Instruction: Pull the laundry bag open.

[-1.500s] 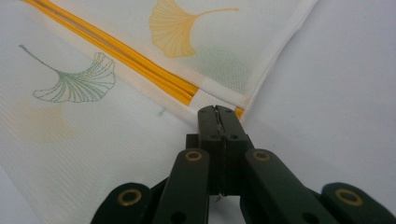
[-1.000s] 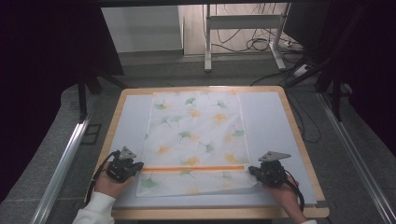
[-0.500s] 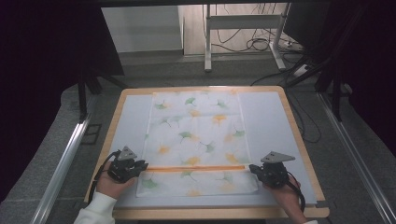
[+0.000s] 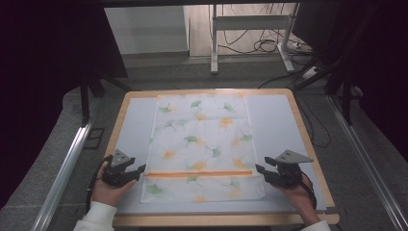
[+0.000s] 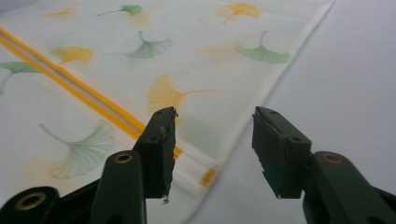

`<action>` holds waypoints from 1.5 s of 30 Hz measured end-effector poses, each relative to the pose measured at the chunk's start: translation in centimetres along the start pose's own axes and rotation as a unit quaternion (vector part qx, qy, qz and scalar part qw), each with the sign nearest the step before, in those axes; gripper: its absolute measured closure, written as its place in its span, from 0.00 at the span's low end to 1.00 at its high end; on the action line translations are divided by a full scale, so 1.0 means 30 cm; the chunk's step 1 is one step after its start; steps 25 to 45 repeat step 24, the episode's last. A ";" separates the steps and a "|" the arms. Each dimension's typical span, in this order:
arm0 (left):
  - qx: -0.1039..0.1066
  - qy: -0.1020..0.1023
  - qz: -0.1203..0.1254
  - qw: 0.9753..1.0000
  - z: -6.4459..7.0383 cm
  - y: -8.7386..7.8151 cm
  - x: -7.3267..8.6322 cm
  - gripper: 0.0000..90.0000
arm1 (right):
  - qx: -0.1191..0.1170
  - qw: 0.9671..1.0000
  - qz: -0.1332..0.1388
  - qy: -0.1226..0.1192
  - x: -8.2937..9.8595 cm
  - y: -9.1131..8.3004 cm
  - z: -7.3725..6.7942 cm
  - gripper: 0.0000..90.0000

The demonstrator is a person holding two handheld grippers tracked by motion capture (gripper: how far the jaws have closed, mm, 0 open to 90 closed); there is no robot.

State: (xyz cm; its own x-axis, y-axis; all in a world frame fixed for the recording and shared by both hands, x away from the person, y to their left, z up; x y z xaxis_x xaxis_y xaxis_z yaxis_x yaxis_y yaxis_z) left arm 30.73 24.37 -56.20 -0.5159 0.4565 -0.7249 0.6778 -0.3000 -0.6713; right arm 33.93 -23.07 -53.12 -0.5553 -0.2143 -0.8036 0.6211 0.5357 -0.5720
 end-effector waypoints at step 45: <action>-0.006 -0.040 -0.015 0.999 -0.087 0.045 0.045 0.49 | 0.051 0.998 -0.007 0.045 0.010 0.016 0.157 0.44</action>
Point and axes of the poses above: each handheld gripper's, and its own axes: y roughly forward along the jaws, x roughly out of its underside, z roughly to its right, the point moved 6 cm from there along y, roughly forward along the jaws, and after that the axes turned 11 degrees about y, right-handed, at the moved point
